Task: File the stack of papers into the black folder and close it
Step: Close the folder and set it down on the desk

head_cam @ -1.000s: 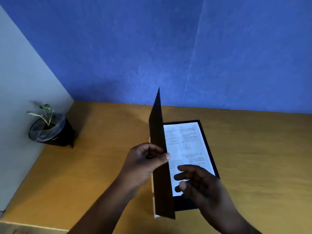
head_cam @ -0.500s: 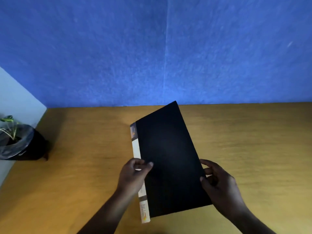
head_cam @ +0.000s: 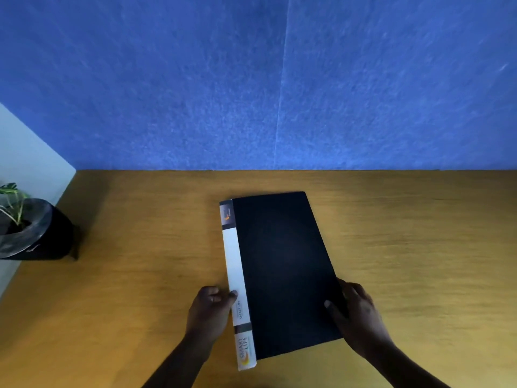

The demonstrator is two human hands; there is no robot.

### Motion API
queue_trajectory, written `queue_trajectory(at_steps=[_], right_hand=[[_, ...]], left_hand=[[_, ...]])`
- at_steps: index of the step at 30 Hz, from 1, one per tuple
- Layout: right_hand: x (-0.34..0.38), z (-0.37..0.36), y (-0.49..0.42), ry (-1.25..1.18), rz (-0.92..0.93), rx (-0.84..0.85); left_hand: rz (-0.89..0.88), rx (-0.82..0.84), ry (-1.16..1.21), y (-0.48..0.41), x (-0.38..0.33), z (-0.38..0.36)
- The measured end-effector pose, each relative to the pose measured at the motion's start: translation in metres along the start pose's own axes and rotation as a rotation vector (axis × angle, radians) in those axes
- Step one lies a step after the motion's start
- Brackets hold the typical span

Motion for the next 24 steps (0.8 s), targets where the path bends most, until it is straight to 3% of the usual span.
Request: queue_trajectory(at_steps=[9, 14, 20, 24], right_hand=[[-0.004, -0.011, -0.007, 0.223, 0.027, -0.061], [-0.005, -0.008, -0.012, 0.135, 0.018, -0.088], [-0.006, -0.005, -0.020, 0.009, 0.019, -0.122], [-0.005, 0.007, -0.031, -0.212, -0.065, -0.173]], left_hand=[[-0.006, 0.072, 0.071, 0.002, -0.005, -0.016], [0.098, 0.123, 0.322, -0.001, -0.016, -0.018], [-0.026, 0.218, 0.373, 0.001, -0.035, -0.025], [-0.011, 0.213, 0.484, 0.002, -0.041, -0.027]])
Point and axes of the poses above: each hand's wrist, its own y-axis away from the middle knuckle, its own z-axis out of the back of the hand, x = y × z, the point moved 4 cm from there along -y, towards the middle knuckle, and after that the axes turned 9 degrees about x, right-handed, at the moved point
